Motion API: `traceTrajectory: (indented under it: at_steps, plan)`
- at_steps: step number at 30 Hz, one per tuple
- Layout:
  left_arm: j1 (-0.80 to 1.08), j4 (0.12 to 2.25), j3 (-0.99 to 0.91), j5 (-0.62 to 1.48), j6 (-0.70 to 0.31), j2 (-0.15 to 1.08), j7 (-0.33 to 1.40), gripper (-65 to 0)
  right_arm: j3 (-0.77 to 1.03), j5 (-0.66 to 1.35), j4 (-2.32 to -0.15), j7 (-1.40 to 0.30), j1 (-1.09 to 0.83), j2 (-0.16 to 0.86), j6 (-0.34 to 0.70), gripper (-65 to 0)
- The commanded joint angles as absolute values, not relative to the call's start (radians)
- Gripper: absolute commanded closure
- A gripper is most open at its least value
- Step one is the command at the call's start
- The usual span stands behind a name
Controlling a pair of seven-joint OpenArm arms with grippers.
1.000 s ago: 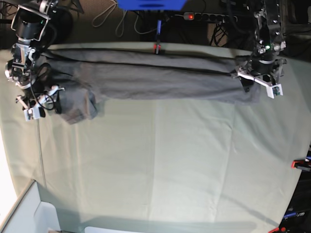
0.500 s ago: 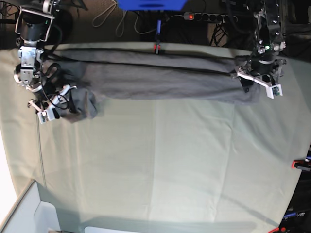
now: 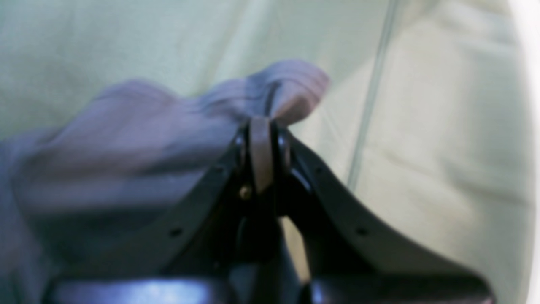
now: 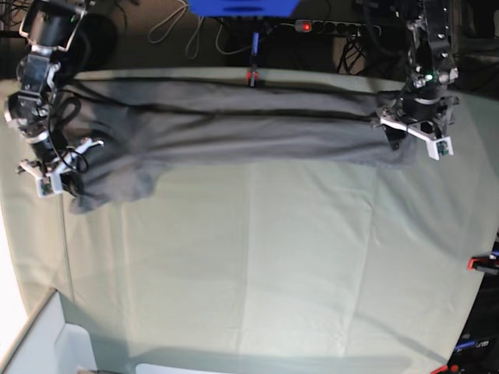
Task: Layout the t-shirt on the table in an organized manner, then fold the t-shirt properly
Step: 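Regrasp the folded end with the right gripper and tuck it inward, then hold the folded strip ends with both grippers and straighten it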
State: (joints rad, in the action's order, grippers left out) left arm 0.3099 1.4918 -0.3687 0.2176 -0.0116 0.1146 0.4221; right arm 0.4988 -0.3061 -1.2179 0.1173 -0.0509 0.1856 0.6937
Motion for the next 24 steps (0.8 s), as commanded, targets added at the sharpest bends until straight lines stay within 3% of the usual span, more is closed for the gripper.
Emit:
traceTrajectory:
  at_steps: [1,12,24]
  plan:
    - [0.309,1.506,-0.372,0.214,-0.012,0.122,0.403,-41.2,0.506,-0.286,-1.274,0.148,-0.071,0.174,0.698,0.0]
    - [0.305,1.506,-0.371,0.214,-0.012,0.124,0.403,-41.2,0.573,-0.254,-1.632,0.156,-0.395,0.031,0.698,0.0]
    - [0.305,1.506,-0.369,0.214,-0.013,0.131,0.403,-41.3,0.657,-0.088,-1.664,0.156,-0.519,0.03,0.698,0.0]
